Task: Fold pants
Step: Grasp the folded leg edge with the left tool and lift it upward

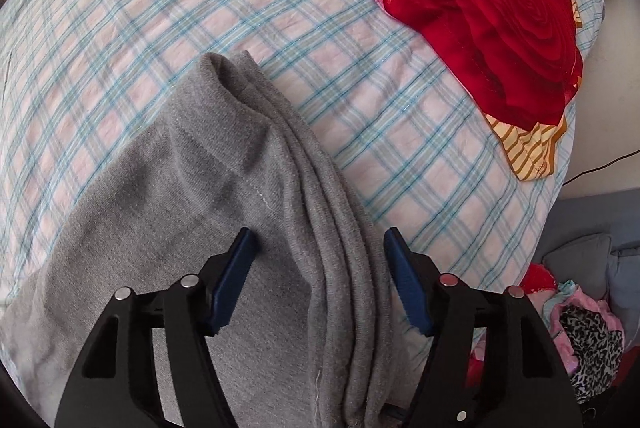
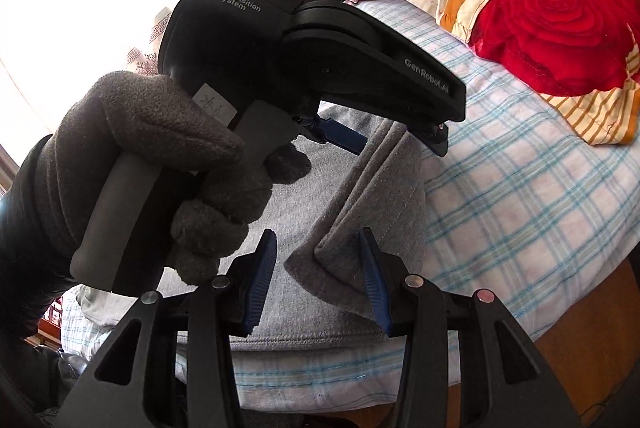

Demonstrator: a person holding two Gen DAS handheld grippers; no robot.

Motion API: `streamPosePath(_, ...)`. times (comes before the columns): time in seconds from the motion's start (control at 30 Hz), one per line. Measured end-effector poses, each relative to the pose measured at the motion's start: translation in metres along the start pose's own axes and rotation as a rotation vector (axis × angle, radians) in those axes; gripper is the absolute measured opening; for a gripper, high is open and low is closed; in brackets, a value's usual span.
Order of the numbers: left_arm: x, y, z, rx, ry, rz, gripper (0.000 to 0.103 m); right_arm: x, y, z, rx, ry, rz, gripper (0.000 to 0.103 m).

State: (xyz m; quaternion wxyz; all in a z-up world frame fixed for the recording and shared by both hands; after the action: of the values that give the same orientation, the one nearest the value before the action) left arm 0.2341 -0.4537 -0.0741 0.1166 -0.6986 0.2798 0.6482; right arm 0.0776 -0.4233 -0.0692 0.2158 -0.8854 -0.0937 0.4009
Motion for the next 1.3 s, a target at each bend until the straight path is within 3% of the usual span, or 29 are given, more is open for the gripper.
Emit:
streamPosePath(0.2, -0.008, -0.006, 0.013, 0.026, 0.014, 0.012, 0.029, -0.001, 0.0, -0.001, 0.002, 0.006, -0.007, 0.043)
streamPosePath(0.3, -0.015, -0.013, 0.021, 0.017, 0.029, 0.037, 0.023, -0.008, 0.002, -0.002, 0.001, 0.017, -0.018, 0.043)
streamPosePath(0.6, -0.056, -0.056, 0.049, -0.059, 0.104, 0.106, 0.019, -0.041, 0.017, -0.013, 0.04, 0.086, -0.061, 0.044)
streamPosePath(0.77, -0.084, -0.107, 0.069, -0.128, 0.162, 0.149, 0.019, -0.05, 0.028, -0.022, 0.059, 0.115, -0.005, 0.044)
streamPosePath(0.87, -0.096, -0.137, 0.084, -0.166, 0.193, 0.162, 0.019, -0.045, 0.025, -0.019, 0.062, 0.095, 0.013, 0.044)
streamPosePath(1.3, -0.133, -0.253, 0.202, -0.378, 0.307, 0.192, 0.019, 0.002, -0.027, -0.001, -0.061, -0.057, 0.027, 0.044)
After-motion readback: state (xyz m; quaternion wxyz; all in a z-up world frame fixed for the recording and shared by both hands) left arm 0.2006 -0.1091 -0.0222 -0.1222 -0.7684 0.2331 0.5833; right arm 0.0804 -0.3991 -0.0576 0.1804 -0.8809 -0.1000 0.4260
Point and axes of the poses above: each gripper's, at about its wrist camera, not at the fingertips, and x roughly the way its jaws point, y to its right, z to its underside, the point moved 2 cm from there along x, roughly the way its jaws point, and after that the axes turned 2 degrees about -z, right-handed, at the moved point
